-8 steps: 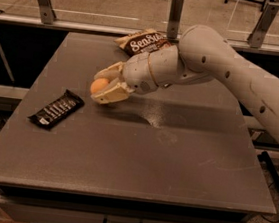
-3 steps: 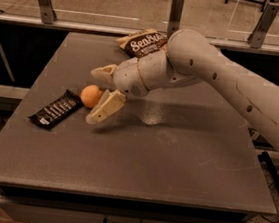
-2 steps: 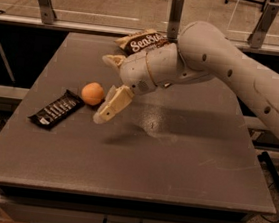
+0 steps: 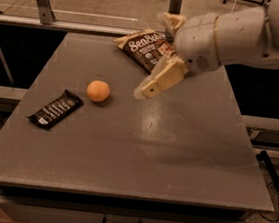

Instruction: Move orange near rxbar chocolate

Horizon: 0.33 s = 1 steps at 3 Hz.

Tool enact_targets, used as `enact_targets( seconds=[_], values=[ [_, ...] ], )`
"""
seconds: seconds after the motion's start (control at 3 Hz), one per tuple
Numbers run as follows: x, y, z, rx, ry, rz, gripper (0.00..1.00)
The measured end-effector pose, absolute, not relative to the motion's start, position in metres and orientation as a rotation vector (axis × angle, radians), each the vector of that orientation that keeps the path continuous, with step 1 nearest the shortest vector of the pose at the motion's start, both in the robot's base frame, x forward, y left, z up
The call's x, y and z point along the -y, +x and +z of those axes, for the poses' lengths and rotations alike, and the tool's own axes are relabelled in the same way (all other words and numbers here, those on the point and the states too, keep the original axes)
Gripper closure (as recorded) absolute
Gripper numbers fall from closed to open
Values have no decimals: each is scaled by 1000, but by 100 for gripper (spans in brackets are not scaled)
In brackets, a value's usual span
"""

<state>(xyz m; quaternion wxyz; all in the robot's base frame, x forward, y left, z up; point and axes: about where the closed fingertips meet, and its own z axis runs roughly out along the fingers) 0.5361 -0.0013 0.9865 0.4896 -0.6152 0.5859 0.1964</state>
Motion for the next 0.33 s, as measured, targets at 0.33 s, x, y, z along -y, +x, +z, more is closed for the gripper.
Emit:
enact_targets(
  seconds=[0.33],
  values=[
    [12, 531, 998, -1428, -1483, 439, 0]
  ],
)
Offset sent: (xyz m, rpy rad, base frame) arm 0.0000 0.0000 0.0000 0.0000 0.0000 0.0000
